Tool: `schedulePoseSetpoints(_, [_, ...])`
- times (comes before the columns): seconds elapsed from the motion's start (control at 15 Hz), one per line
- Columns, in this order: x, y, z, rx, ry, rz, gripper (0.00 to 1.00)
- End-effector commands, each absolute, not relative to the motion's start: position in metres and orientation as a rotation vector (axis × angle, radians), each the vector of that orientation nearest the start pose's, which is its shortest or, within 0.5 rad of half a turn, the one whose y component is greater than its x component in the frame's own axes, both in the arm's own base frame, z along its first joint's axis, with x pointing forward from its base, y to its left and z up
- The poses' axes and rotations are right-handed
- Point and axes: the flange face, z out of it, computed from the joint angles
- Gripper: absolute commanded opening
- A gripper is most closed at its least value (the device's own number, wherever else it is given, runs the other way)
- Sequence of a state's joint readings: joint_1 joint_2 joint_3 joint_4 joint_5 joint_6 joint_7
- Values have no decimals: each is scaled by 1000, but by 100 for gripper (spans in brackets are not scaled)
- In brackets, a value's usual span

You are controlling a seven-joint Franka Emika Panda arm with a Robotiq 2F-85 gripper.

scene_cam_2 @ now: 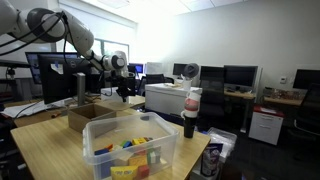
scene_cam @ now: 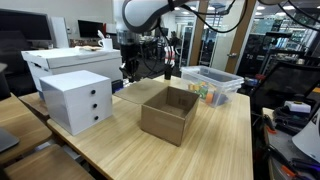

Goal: Close the lid of the brown box

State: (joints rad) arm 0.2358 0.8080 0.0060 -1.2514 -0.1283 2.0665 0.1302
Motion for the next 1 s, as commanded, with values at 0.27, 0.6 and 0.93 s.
schedulePoseSetpoints(0.27, [730,175,254,-3195,-307,-56,1])
schedulePoseSetpoints(0.6, [713,178,263,-3233,-315,227,1])
schedulePoseSetpoints(0.93, [700,179,302,-3240,-324,396,1])
